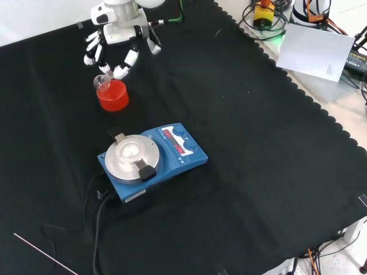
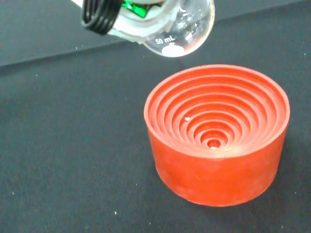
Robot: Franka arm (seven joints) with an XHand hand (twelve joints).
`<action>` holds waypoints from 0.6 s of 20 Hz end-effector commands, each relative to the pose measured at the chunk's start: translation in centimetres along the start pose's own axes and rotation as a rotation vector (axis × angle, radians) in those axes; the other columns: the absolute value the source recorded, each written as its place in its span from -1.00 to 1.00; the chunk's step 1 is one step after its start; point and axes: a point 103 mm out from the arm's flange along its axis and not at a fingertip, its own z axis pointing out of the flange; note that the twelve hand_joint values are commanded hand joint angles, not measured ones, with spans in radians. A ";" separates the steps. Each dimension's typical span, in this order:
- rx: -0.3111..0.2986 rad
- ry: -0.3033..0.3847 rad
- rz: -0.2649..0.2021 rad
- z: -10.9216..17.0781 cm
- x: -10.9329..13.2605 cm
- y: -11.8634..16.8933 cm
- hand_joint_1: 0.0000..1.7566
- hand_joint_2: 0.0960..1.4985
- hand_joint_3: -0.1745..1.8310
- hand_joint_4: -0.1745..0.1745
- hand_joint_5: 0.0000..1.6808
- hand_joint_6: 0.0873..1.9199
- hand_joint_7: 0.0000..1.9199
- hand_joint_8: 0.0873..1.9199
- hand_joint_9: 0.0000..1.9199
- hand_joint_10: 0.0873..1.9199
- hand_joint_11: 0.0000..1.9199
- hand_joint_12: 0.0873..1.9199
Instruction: Pick up the round-bottom flask.
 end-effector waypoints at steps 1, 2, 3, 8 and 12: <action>0.000 0.009 0.019 -1.4 0.6 -1.3 0.25 -0.07 -0.21 0.75 0.33 -0.08 -0.47 -0.43 -0.31 -0.46 -0.65 0.32; 0.002 0.005 0.018 -1.4 0.7 -1.4 0.25 -0.07 -0.21 0.74 0.33 -0.08 -0.47 -0.43 -0.31 -0.46 -0.65 0.32; 0.000 0.004 0.018 -1.5 0.6 -1.4 0.25 -0.07 -0.21 0.74 0.33 -0.08 -0.47 -0.43 -0.31 -0.46 -0.65 0.32; -0.005 -0.001 0.022 -2.0 0.2 -2.1 0.25 -0.07 -0.20 0.74 0.33 -0.08 -0.47 -0.43 -0.31 -0.46 -0.65 0.32; 0.012 -0.009 0.025 -2.6 -0.1 -2.4 0.25 -0.07 -0.20 0.73 0.33 -0.08 -0.47 -0.43 -0.31 -0.46 -0.65 0.32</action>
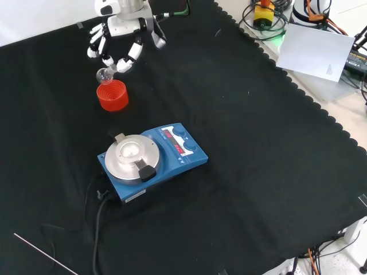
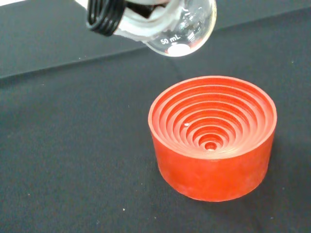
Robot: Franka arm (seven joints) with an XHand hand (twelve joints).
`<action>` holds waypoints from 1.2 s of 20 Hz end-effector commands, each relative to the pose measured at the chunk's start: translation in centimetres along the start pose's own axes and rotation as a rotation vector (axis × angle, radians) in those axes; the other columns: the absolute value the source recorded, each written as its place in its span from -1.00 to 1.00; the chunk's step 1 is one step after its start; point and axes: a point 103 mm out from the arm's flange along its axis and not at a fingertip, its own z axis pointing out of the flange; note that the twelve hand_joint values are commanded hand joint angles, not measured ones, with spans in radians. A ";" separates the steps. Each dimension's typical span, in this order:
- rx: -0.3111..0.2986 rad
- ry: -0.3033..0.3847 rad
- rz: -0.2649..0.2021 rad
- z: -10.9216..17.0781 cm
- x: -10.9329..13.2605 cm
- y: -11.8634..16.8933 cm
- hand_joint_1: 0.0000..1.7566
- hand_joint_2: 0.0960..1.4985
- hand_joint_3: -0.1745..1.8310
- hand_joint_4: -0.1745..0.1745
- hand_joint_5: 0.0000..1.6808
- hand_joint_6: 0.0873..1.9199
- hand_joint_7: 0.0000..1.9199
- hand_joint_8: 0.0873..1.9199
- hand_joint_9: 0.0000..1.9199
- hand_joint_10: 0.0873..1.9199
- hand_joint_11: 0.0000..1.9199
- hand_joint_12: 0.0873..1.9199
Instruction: Pick up the round-bottom flask.
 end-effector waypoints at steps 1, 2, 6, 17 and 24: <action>0.019 -0.012 0.005 -0.9 -0.5 -0.6 0.25 -0.07 -0.20 0.73 0.33 -0.08 -0.47 -0.43 -0.31 -0.46 -0.65 0.32; 0.028 -0.014 0.005 -1.1 -0.6 -0.5 0.25 -0.07 -0.20 0.73 0.33 -0.07 -0.47 -0.43 -0.31 -0.46 -0.65 0.32; 0.044 -0.023 0.005 -1.8 -0.4 -0.7 0.25 -0.08 -0.20 0.73 0.33 -0.07 -0.47 -0.43 -0.31 -0.46 -0.65 0.32; 0.072 -0.045 -0.017 -2.6 2.1 -1.8 0.25 -0.08 -0.19 0.73 0.33 -0.07 -0.47 -0.43 -0.32 -0.47 -0.66 0.32; 0.105 -0.056 -0.029 -3.2 3.5 -2.2 0.25 -0.09 -0.18 0.74 0.32 -0.06 -0.47 -0.43 -0.32 -0.47 -0.66 0.32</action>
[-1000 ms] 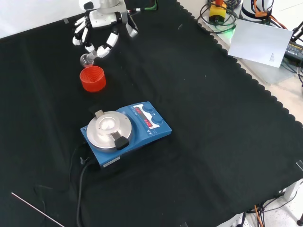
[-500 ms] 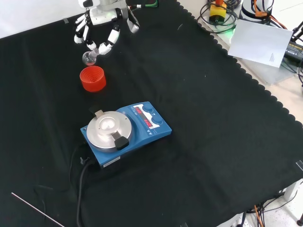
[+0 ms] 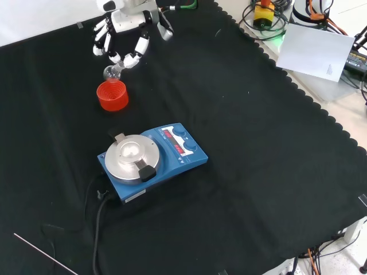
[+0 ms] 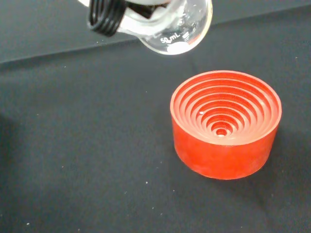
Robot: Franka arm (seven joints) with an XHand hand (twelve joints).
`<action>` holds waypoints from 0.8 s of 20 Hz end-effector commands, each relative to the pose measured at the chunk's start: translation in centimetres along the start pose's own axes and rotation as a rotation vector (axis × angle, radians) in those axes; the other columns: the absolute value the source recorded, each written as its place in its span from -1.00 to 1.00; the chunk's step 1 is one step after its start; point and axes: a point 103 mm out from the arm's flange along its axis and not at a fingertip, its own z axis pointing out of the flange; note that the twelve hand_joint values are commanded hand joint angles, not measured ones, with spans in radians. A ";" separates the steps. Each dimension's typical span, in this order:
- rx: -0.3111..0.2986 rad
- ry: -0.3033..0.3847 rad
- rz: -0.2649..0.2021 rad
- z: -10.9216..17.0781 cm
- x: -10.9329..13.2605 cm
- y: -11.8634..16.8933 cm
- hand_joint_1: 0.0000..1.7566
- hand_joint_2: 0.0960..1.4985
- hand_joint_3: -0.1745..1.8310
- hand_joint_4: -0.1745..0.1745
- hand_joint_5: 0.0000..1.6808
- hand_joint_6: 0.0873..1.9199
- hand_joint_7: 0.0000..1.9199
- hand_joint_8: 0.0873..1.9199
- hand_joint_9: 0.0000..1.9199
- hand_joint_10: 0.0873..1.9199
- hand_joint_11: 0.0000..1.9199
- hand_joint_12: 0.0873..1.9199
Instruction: Pick up the round-bottom flask.
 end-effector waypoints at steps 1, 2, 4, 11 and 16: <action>0.024 -0.012 -0.010 -0.6 1.0 -0.3 0.25 -0.09 -0.18 0.74 0.32 -0.06 -0.47 -0.43 -0.32 -0.47 -0.66 0.32; 0.027 -0.014 -0.012 -0.6 1.2 -0.3 0.25 -0.09 -0.18 0.75 0.32 -0.06 -0.47 -0.43 -0.32 -0.47 -0.66 0.32; 0.031 -0.018 -0.014 -0.8 1.4 -0.4 0.25 -0.09 -0.18 0.75 0.32 -0.06 -0.47 -0.43 -0.32 -0.47 -0.66 0.32; 0.042 -0.021 -0.032 -1.5 2.5 -0.8 0.25 -0.09 -0.17 0.77 0.32 -0.06 -0.47 -0.43 -0.32 -0.47 -0.67 0.32; 0.054 -0.016 -0.051 -1.9 3.7 -1.0 0.24 -0.09 -0.17 0.79 0.32 -0.06 -0.47 -0.43 -0.32 -0.47 -0.67 0.32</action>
